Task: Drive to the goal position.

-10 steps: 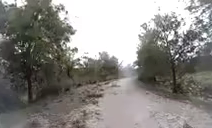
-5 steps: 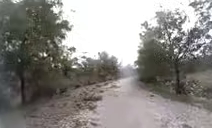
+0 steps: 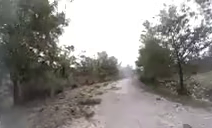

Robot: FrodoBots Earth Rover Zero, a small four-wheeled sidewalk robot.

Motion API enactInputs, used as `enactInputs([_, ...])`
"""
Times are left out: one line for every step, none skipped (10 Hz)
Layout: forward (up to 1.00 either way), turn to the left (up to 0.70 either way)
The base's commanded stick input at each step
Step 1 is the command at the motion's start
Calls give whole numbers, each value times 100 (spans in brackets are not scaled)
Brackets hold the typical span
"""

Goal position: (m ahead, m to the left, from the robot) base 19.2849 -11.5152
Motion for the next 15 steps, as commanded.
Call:
enactInputs([60, 0])
enactInputs([60, 0])
enactInputs([60, 0])
enactInputs([60, 0])
enactInputs([60, 0])
enactInputs([60, 0])
enactInputs([60, 0])
enactInputs([60, 0])
enactInputs([60, 0])
enactInputs([60, 0])
enactInputs([60, 0])
enactInputs([60, 0])
enactInputs([60, 0])
enactInputs([60, 0])
enactInputs([60, 0])
